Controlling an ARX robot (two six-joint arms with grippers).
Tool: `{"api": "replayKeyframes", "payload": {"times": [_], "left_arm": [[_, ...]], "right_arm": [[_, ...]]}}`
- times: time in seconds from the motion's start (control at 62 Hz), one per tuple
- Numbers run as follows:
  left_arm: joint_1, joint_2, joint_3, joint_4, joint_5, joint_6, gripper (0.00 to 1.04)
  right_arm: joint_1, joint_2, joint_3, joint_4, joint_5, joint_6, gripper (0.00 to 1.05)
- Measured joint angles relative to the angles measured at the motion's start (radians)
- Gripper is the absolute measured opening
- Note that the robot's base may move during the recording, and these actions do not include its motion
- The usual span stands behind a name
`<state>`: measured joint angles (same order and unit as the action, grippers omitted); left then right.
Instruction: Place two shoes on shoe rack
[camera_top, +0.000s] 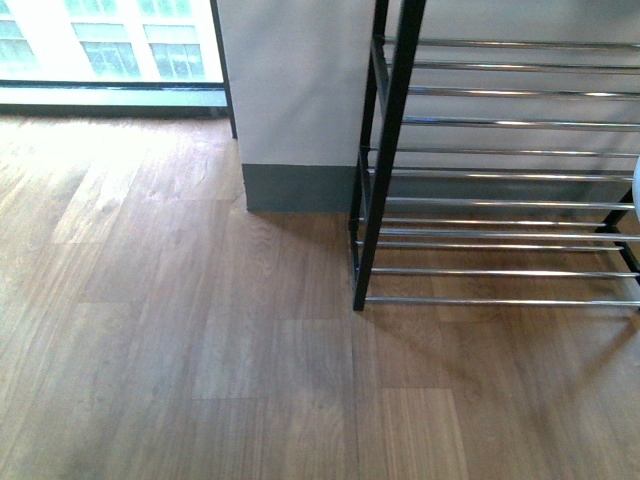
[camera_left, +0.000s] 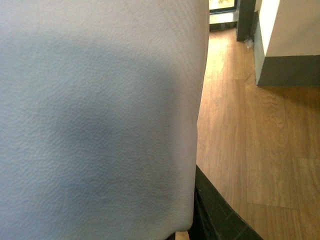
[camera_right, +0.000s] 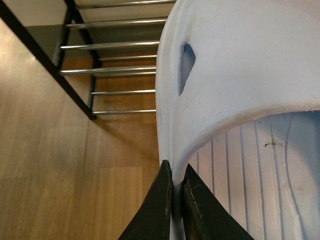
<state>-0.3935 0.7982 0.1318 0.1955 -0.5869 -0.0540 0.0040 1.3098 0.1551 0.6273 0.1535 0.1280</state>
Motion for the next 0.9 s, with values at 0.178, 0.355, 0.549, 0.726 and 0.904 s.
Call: {"api": "replayKeyframes", "payload": {"times": [0.178, 0.355, 0.549, 0.726, 0.904], "left_arm": [[0.001, 0.000, 0.000, 0.000, 0.000, 0.000, 0.02], [0.001, 0.000, 0.000, 0.000, 0.000, 0.000, 0.02], [0.001, 0.000, 0.000, 0.000, 0.000, 0.000, 0.02], [0.001, 0.000, -0.002, 0.000, 0.003, 0.000, 0.02], [0.001, 0.000, -0.002, 0.000, 0.003, 0.000, 0.02]], "right_arm": [[0.000, 0.002, 0.000, 0.000, 0.001, 0.000, 0.02], [0.000, 0.002, 0.000, 0.000, 0.003, 0.000, 0.02], [0.000, 0.002, 0.000, 0.000, 0.004, 0.000, 0.02], [0.000, 0.002, -0.002, 0.000, 0.004, 0.000, 0.02], [0.000, 0.002, -0.002, 0.000, 0.004, 0.001, 0.02]]}}
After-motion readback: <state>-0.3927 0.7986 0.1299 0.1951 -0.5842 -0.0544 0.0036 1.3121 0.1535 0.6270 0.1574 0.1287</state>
